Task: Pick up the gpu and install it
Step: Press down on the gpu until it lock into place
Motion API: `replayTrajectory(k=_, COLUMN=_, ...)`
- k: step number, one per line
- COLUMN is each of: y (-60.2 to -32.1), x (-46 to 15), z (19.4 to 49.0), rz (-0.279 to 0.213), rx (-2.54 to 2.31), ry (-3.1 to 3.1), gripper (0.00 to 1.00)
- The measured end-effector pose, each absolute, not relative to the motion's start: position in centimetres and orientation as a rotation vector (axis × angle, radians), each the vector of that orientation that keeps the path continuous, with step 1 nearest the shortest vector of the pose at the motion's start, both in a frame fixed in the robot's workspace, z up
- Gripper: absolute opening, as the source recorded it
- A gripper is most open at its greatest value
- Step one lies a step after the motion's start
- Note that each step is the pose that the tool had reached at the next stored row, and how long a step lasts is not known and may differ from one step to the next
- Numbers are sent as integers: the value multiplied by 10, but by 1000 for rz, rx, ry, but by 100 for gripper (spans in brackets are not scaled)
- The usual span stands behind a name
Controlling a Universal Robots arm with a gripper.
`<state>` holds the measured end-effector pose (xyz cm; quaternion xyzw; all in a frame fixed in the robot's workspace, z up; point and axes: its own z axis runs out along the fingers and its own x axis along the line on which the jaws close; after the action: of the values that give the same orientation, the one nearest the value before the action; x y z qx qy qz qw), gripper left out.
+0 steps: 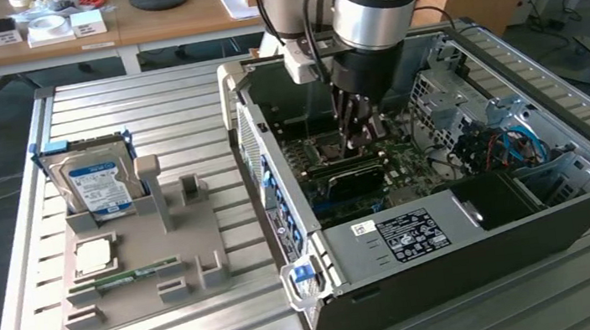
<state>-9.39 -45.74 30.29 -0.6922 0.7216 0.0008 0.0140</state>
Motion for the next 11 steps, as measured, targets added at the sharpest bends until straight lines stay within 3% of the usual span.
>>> replayTrajectory(k=11, y=-457, x=-94, z=299, rz=3, rx=-2155, ry=2247, gripper=11)
